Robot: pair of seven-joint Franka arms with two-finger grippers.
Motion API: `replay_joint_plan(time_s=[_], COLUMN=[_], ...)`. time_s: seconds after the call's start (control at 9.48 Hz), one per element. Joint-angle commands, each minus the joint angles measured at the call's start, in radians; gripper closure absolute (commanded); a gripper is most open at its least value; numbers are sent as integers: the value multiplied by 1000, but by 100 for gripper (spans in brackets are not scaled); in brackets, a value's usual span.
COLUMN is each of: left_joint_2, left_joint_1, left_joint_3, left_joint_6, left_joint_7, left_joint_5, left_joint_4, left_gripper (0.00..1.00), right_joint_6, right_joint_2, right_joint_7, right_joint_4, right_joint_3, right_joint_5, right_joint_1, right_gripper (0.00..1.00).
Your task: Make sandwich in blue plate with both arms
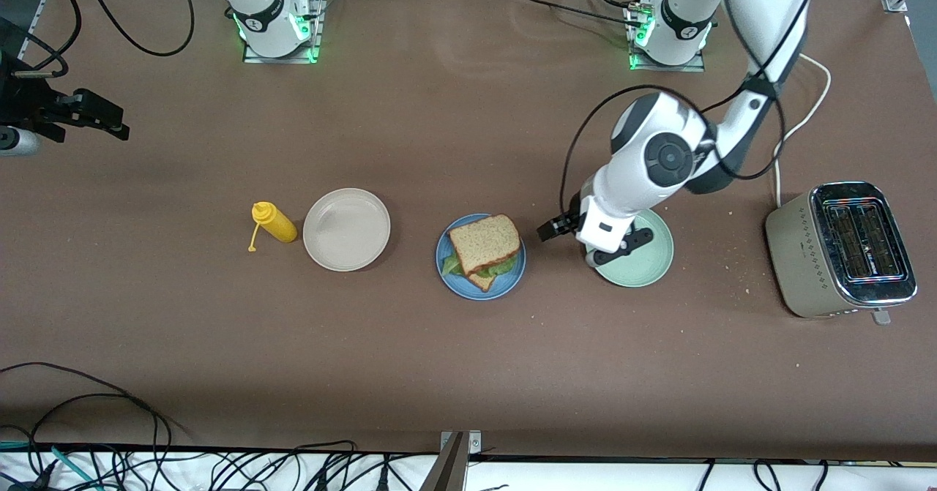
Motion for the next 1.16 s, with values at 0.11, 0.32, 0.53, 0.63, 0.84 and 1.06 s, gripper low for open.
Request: replay_joint_plan(time_s=[0.11,0.32,0.53,0.63,0.84,1.06], left_joint_2=[-131,-139,-140,-142,-152,-155], left_joint_1=[136,190,247,267,285,290], left_joint_3=[-3,0,3,3,3,3], left_joint_6=[-257,-410,-519,-552,-575,-587], left_joint_7=[272,379,506,547,614,666], left_joint_5=[24,24,24,38,87,134], left_joint_4=[61,163,254,283,319,359], left_gripper=[0,0,0,0,0,0], right_joint_6=[0,0,0,0,0,0], right_joint_2=[4,6,4,6,4,4], right_joint_7=[12,10,12,12,10,12], right_joint_4=[19,19,19,19,19,20], right_joint_3=[5,5,6,6,6,6], right_joint_5=[8,6,6,6,6,6], right_joint_1=[-1,-1,1,1,1,1], right_gripper=[0,0,0,0,0,0])
